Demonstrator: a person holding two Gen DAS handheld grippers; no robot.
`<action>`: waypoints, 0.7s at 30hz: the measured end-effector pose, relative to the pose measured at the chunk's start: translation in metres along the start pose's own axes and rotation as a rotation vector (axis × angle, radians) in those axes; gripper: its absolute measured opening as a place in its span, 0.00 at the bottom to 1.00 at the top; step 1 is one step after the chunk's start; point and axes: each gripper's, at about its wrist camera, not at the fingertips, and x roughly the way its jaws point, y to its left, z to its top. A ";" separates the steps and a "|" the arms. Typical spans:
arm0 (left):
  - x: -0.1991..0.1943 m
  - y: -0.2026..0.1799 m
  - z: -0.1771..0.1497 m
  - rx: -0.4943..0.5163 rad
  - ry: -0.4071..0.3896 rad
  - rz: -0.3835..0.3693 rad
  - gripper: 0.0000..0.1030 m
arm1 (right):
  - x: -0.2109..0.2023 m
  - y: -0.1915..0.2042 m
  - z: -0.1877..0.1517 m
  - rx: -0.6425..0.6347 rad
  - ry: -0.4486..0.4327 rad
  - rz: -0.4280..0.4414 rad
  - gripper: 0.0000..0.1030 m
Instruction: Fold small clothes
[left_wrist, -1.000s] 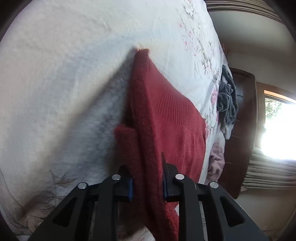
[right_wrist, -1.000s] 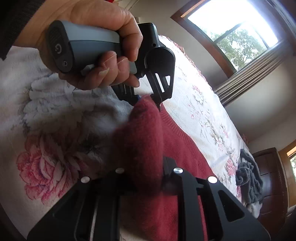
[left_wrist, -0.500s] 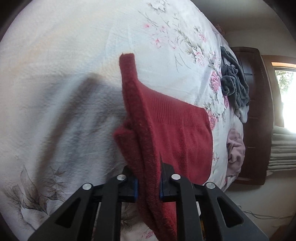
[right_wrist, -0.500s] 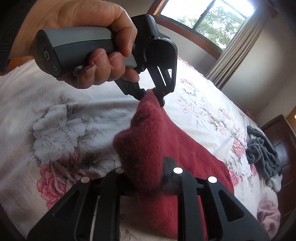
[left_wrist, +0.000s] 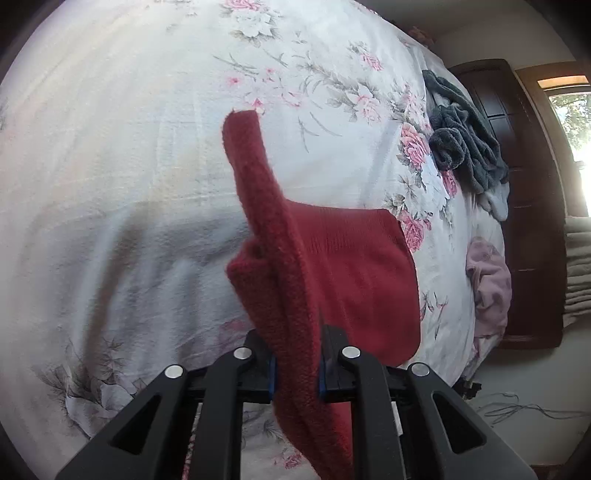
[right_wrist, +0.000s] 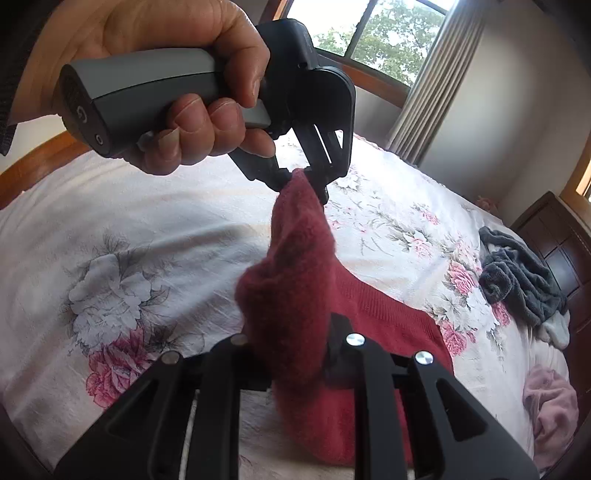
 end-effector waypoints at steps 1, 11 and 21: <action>-0.001 -0.005 0.000 0.004 -0.001 0.007 0.14 | -0.002 -0.003 0.000 0.008 -0.001 0.001 0.16; -0.010 -0.048 0.000 0.044 -0.005 0.094 0.14 | -0.019 -0.034 -0.002 0.083 0.002 0.018 0.16; -0.007 -0.089 0.000 0.070 -0.008 0.175 0.14 | -0.031 -0.067 -0.011 0.149 -0.001 0.049 0.16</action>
